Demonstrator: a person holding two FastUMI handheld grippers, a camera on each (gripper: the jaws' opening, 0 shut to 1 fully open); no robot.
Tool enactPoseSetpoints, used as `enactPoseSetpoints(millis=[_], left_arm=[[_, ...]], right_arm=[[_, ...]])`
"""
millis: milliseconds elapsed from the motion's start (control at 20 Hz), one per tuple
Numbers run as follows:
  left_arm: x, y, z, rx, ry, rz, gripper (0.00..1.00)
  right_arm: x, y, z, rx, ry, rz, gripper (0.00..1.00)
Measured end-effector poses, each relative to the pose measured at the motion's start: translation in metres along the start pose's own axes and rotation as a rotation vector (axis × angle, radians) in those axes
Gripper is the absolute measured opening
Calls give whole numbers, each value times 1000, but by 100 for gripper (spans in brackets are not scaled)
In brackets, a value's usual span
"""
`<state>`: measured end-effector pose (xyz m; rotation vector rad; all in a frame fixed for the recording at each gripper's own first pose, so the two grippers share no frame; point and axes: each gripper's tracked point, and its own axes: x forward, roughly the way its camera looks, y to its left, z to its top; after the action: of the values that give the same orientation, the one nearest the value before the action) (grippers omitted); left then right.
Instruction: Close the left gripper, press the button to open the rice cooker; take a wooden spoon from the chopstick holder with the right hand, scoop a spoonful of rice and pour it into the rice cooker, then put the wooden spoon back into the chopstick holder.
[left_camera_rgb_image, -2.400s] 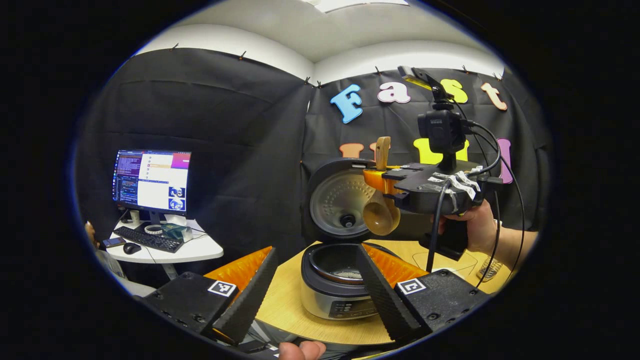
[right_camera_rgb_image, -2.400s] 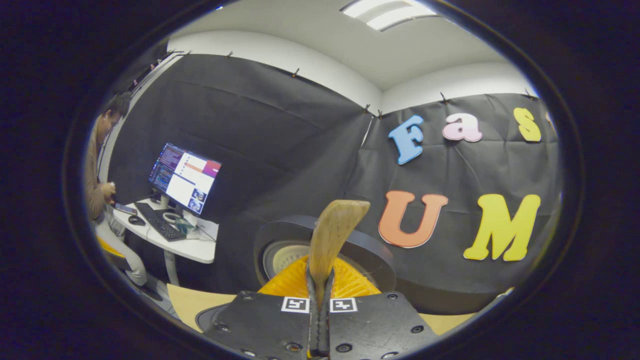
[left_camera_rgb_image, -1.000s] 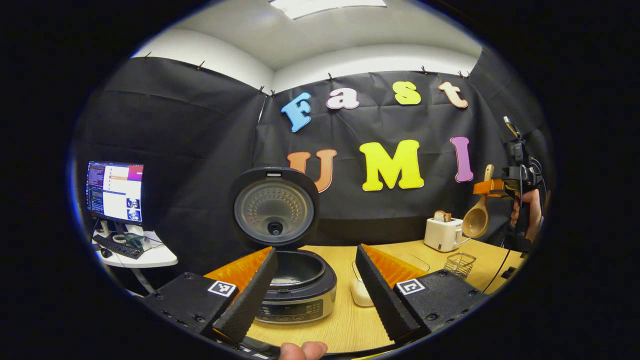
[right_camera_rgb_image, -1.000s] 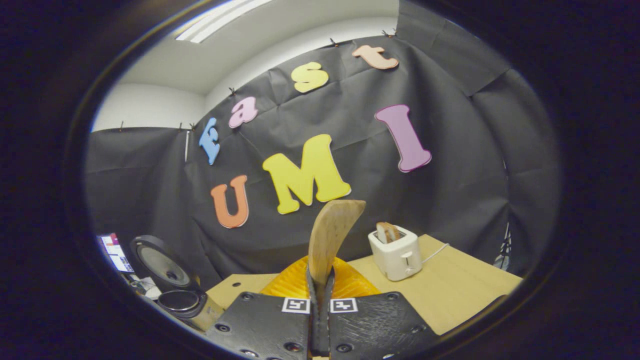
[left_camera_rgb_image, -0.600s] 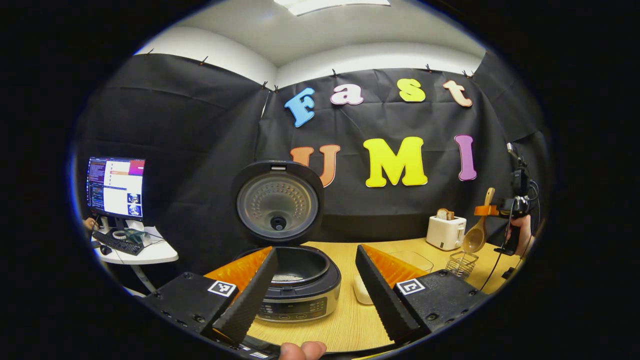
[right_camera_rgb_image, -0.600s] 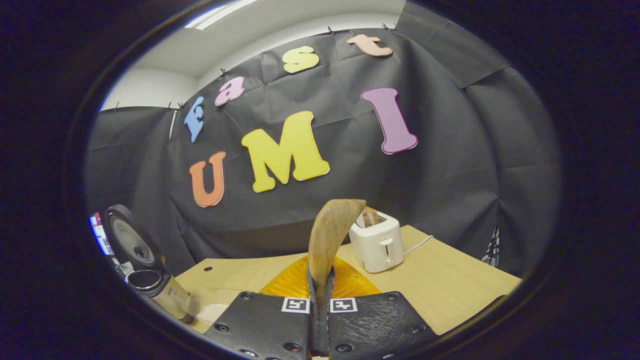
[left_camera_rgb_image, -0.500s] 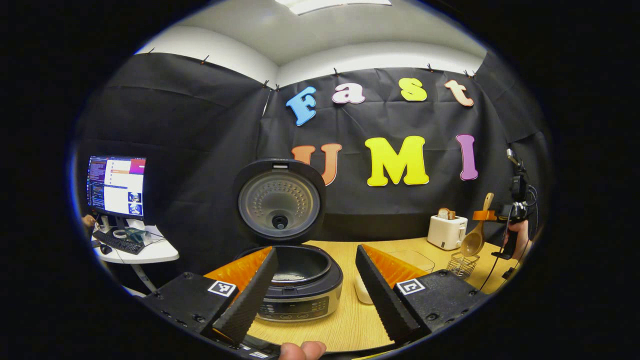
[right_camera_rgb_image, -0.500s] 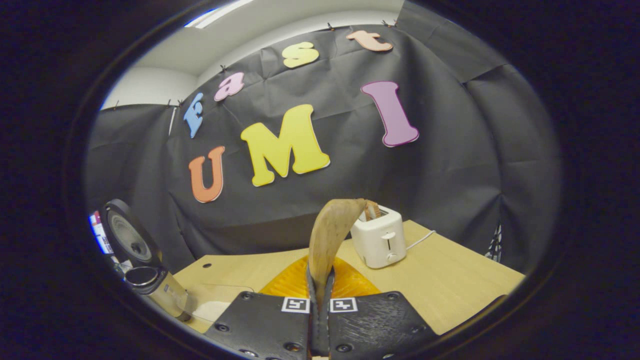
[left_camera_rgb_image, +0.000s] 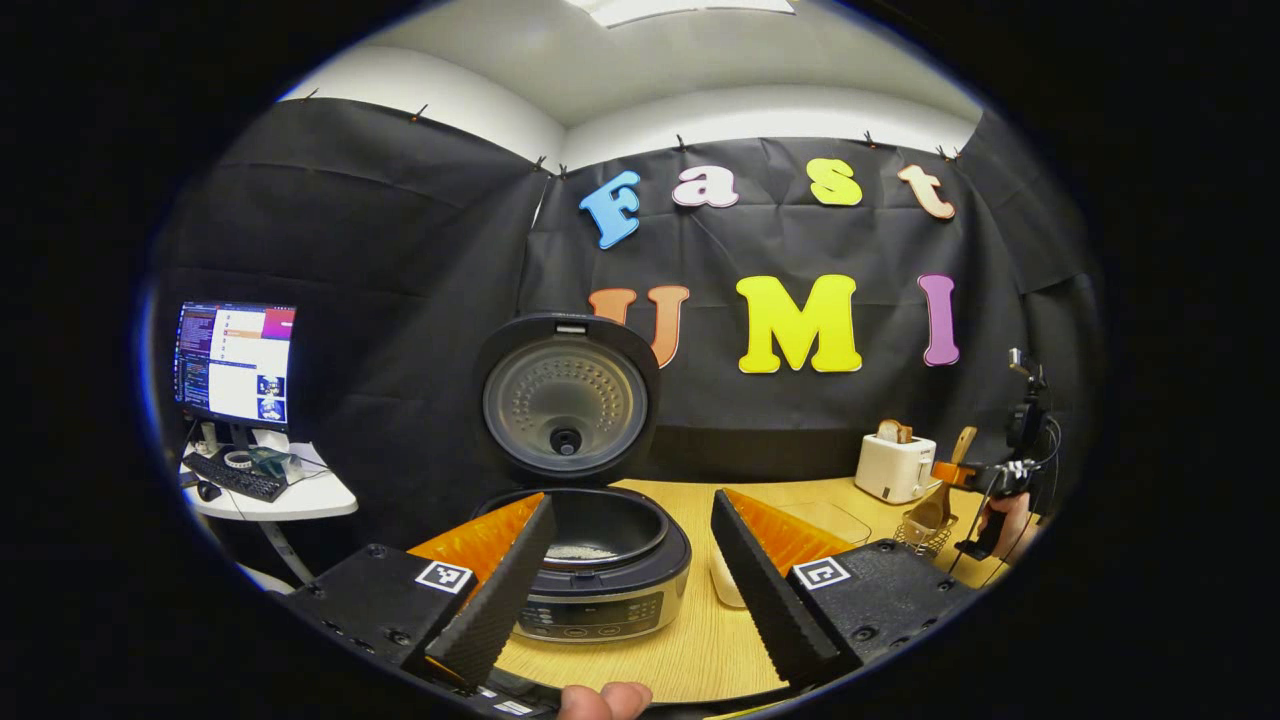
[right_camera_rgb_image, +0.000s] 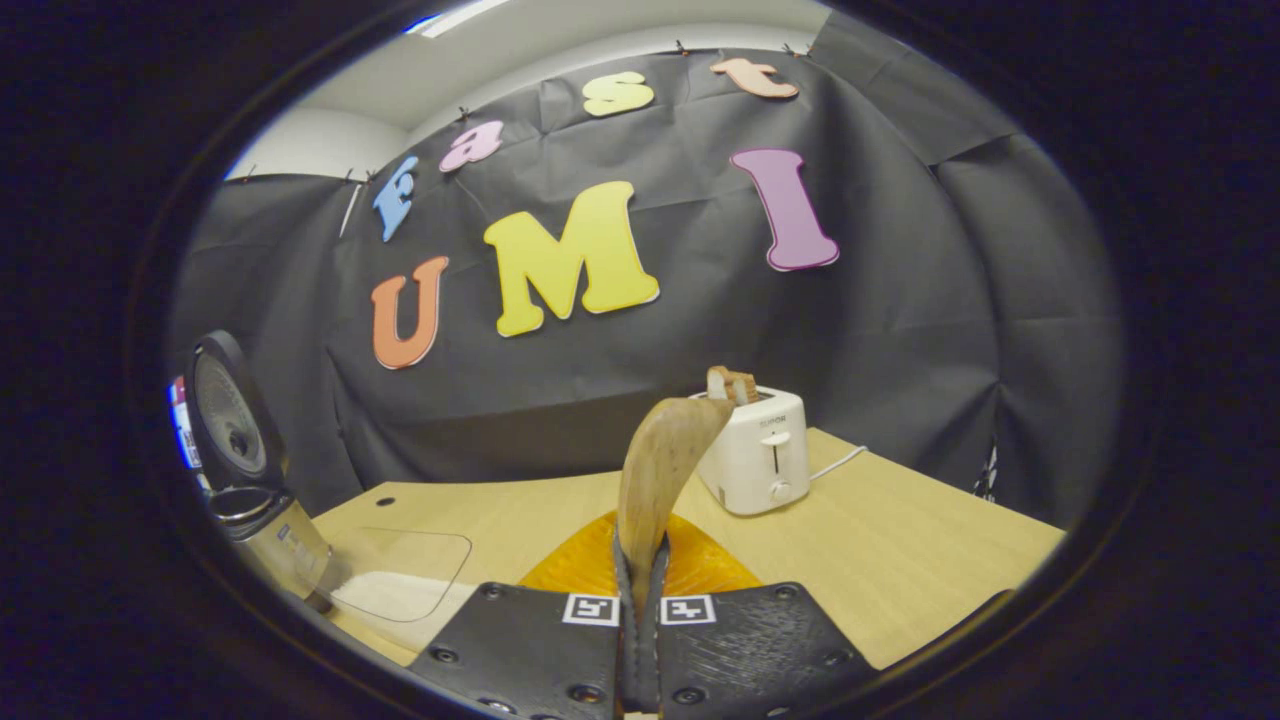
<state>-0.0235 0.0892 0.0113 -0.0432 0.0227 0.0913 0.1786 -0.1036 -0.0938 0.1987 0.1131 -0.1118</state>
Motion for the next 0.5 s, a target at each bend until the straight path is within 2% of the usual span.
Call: enactPoseSetpoints(millis=[200,450,500], left_arm=[[-1,4,1,9,-2,16,100],[-2,5,4,16,-12,18,100],[-1,6,4,18,-11,20,100]], right_arm=[[0,-1,-16,-14,15,-1,0],[-1,-8,-20,-7,24,-14,5],[-1,-9,-17,-11,15,-18,8]])
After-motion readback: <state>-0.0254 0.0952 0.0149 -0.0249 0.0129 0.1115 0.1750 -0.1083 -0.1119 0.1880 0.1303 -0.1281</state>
